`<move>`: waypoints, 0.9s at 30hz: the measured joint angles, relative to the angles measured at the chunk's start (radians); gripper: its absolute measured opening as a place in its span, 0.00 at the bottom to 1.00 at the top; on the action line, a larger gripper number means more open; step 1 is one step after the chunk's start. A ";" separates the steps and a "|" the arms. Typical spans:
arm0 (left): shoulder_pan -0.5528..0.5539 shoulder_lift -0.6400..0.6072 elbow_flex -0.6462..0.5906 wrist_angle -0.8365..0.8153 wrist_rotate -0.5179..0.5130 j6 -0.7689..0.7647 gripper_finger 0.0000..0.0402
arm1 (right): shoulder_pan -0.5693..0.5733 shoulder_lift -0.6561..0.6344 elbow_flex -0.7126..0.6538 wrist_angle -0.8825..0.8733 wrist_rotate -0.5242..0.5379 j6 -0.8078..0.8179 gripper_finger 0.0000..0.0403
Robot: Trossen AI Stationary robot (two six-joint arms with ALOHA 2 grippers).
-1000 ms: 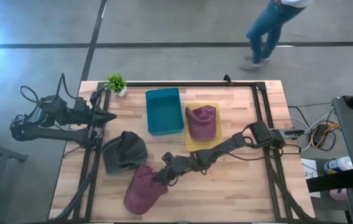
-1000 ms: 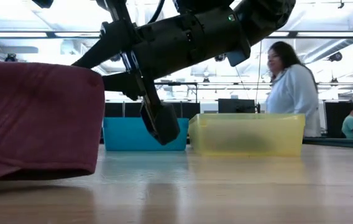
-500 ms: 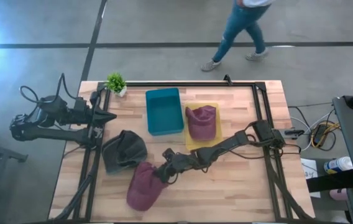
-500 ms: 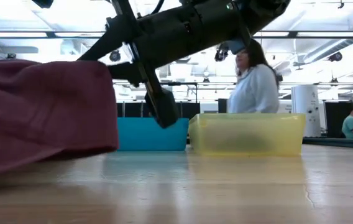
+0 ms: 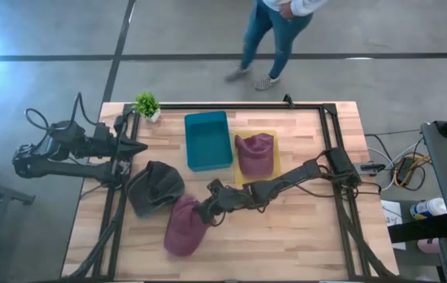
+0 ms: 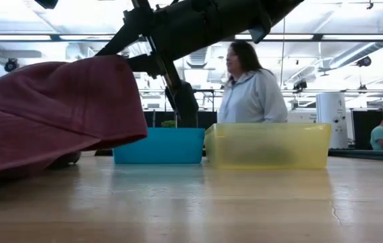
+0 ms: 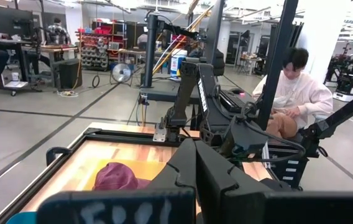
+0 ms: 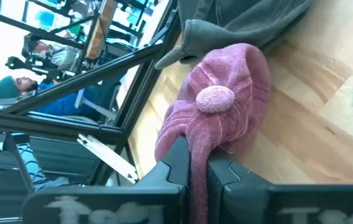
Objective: Pick & Place hat
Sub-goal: Put the red cap into the yellow bin
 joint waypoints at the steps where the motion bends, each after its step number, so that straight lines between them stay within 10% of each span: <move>1: 0.000 0.000 0.000 0.000 0.000 0.000 0.00 | 0.000 0.000 0.000 0.000 0.000 0.005 0.02; 27: 0.000 0.000 0.000 0.000 0.000 0.000 0.00 | -0.006 -0.001 -0.001 0.000 -0.029 -0.037 0.02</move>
